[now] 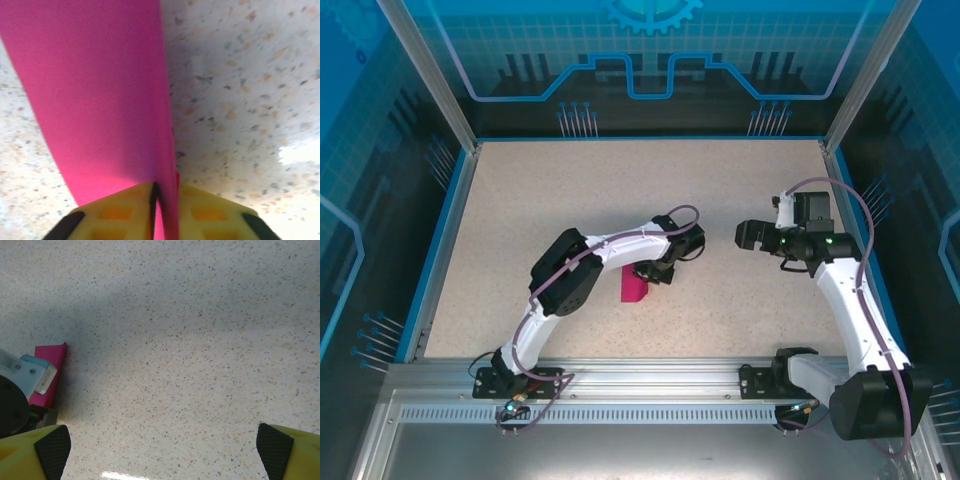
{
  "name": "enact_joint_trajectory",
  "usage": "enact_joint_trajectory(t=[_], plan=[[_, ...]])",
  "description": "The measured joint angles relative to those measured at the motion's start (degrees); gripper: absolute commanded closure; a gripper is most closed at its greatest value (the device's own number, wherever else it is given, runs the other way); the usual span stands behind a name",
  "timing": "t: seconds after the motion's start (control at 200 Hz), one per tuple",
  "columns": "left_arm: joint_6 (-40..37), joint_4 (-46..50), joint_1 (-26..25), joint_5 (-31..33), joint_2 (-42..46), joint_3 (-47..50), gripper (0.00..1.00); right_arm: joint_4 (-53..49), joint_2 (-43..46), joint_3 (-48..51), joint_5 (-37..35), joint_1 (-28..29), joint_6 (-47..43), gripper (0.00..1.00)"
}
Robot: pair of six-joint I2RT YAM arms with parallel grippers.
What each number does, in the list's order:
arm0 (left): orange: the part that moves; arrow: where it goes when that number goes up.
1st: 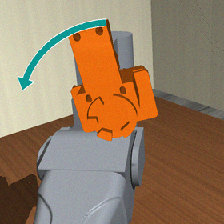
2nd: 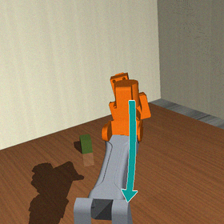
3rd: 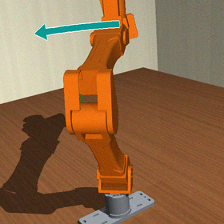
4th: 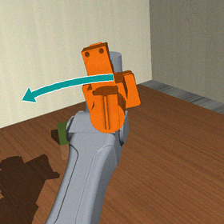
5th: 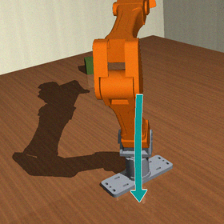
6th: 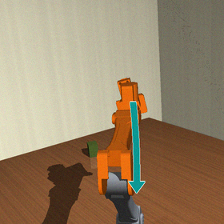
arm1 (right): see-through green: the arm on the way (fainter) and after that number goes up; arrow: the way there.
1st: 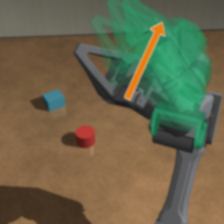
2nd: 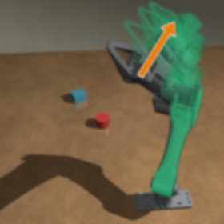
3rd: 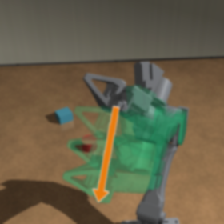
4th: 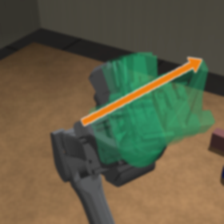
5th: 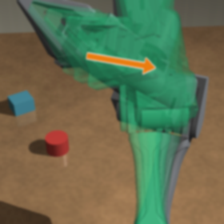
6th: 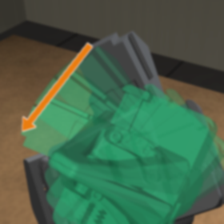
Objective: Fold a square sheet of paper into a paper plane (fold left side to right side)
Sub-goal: Turn over the paper at the center of the table, then third fold the triangle at the center of the table.
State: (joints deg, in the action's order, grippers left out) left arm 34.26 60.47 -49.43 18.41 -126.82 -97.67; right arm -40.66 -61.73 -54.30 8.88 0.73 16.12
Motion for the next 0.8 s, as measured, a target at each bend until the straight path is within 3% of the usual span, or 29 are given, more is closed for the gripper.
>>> enact_joint_trajectory(t=[0.4,0.605,0.8], plan=[[-3.41,-6.56,1.57,-10.69,3.04,1.46,0.45,0.94,-2.93,1.07,5.6,-0.04,-0.07,0.01],[-4.46,-12.55,2.38,-16.37,13.9,6.49,0.4,1.68,-7.69,1.07,8.15,0.94,0.57,0.02],[-4.13,-20.39,7.52,-19.67,27.65,19.34,0.4,3.72,-15.3,0.02,9.7,9.01,2.86,0.27]])
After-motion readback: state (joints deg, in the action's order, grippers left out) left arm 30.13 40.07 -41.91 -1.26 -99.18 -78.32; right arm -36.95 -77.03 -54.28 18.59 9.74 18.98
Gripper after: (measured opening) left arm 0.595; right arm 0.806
